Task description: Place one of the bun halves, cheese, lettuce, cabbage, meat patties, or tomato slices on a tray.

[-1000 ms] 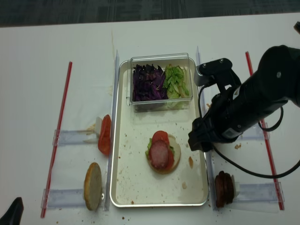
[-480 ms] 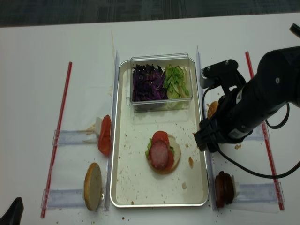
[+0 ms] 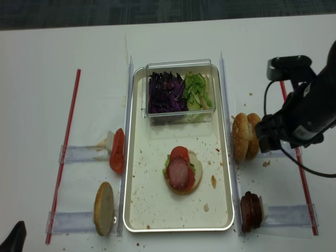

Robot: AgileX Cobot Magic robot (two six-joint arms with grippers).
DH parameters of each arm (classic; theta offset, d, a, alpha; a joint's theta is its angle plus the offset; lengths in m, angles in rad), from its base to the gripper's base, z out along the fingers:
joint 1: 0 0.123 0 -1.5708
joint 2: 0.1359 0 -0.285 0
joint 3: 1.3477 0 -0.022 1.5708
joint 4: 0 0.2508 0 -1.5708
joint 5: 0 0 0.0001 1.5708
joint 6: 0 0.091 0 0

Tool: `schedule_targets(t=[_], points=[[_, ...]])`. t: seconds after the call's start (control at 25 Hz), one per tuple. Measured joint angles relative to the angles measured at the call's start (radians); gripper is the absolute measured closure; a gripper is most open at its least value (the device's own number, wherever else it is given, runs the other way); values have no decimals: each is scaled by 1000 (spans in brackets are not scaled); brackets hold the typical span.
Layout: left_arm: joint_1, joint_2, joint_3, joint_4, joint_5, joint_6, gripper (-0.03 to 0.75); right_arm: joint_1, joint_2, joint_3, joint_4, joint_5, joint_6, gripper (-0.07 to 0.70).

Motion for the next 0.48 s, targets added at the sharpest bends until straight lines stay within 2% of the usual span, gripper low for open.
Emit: schedule_targets(t=[0.24,0.48], points=[[0,0,0,0,0,0,30,-159,0,0,-56,39,-16,73],[0,0,0,0,0,0,30,-187,0,0,-83,70,-18,73]])
